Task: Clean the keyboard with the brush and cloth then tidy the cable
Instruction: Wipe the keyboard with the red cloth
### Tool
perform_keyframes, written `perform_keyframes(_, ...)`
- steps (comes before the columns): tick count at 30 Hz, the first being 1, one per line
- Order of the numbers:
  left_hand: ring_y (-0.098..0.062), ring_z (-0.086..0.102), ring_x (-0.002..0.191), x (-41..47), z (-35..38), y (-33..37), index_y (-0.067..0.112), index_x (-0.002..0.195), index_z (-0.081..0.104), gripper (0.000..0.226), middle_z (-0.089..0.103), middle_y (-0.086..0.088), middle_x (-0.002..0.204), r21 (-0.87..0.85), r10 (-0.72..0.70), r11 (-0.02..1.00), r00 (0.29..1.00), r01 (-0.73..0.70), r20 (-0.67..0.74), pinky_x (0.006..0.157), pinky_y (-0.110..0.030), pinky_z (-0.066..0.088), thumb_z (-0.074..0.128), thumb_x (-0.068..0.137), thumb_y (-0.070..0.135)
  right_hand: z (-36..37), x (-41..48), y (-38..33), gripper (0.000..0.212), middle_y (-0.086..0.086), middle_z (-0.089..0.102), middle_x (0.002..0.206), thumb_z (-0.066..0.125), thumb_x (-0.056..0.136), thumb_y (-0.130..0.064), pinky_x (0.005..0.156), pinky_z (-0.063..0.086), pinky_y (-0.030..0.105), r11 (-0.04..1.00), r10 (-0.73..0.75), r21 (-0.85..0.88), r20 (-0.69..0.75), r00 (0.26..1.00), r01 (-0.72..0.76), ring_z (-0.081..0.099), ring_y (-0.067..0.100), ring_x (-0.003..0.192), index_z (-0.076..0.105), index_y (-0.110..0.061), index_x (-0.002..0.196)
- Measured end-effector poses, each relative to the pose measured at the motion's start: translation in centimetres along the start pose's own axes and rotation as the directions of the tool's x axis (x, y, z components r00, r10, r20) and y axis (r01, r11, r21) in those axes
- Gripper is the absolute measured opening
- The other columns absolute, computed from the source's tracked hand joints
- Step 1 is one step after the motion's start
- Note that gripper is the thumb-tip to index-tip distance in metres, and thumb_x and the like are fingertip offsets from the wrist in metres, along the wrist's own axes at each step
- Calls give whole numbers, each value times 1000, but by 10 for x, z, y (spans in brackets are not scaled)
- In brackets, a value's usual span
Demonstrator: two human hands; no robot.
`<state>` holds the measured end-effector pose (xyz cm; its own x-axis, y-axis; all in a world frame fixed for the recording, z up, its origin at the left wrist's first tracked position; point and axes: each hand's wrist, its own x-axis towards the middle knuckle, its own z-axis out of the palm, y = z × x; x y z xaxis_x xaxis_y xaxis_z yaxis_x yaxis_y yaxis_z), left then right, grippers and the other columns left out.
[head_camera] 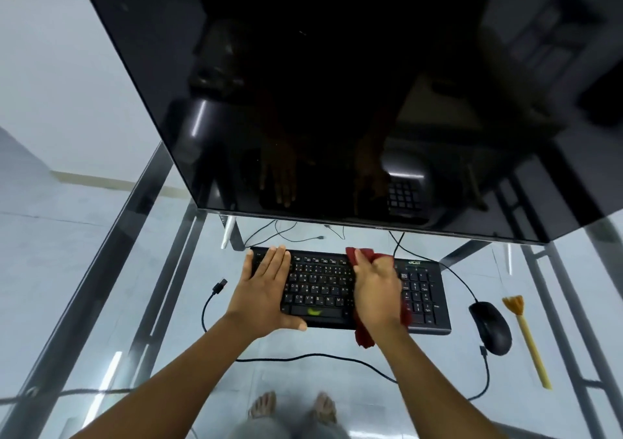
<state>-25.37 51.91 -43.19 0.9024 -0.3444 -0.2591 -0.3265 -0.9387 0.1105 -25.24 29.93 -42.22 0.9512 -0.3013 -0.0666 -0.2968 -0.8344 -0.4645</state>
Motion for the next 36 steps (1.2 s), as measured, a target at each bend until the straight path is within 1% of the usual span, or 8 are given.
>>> perform_keyframes(5,-24,13,148,3,9,-4,2,149,24,132,22,-13,158,3,36,999,999,-36,-1,114,-54,0,33,54,93,20,-52,-48,16,8,67,96,56,98,-38,78,52,43,837,-543,110,283,790,536,63,26,90,59,-34,83)
perform_keyframes(11,-22,-12,148,2,9,-5,5,152,-1,137,-7,-9,161,0,47,999,999,-47,-27,115,-53,-11,25,53,97,-8,-49,5,43,-5,63,72,63,84,-64,55,46,27,989,-106,106,-12,994,106,56,10,60,58,-22,79)
perform_keyframes(15,-24,7,149,3,15,-8,2,150,19,136,15,-12,160,-37,57,998,997,-58,-49,115,-54,-2,34,53,95,17,-76,-13,21,-6,54,81,56,96,-42,64,34,22,918,-390,142,173,904,369,53,16,75,53,-30,79)
perform_keyframes(21,-19,-15,148,2,15,-10,8,153,-1,137,-7,-5,161,-67,57,996,996,-61,-71,115,-51,-14,36,55,96,-4,-49,11,49,-2,55,66,65,80,-66,54,46,39,968,20,251,19,1000,-24,50,17,59,49,-20,72)
perform_keyframes(26,-22,3,149,2,16,-9,4,151,15,137,10,-10,161,-70,60,996,997,-64,-50,116,-53,-3,36,52,96,6,-63,-26,44,-9,50,68,62,86,-60,55,32,25,962,-249,186,302,920,199,45,7,60,47,-22,71)
perform_keyframes(31,-22,-10,148,2,15,-10,6,152,2,137,-5,-8,161,-57,56,997,996,-59,-69,117,-52,-9,30,54,97,-8,-22,-6,11,-18,53,77,58,98,-36,55,45,8,872,122,482,-35,992,-90,54,-7,58,61,-25,98)
perform_keyframes(34,-25,12,148,1,16,-9,2,149,22,136,19,-13,159,-61,57,996,998,-59,-33,115,-53,2,35,51,96,25,-34,-26,19,-19,41,95,36,104,-41,69,41,12,975,-169,154,44,985,160,46,-3,83,51,-50,110)
perform_keyframes(36,-26,17,147,0,20,-7,1,148,28,135,24,-14,157,-68,75,995,996,-77,-38,114,-54,4,36,51,96,32,-39,-33,24,-21,44,96,43,99,-34,78,41,16,927,-367,170,221,904,335,46,0,85,53,-56,103)
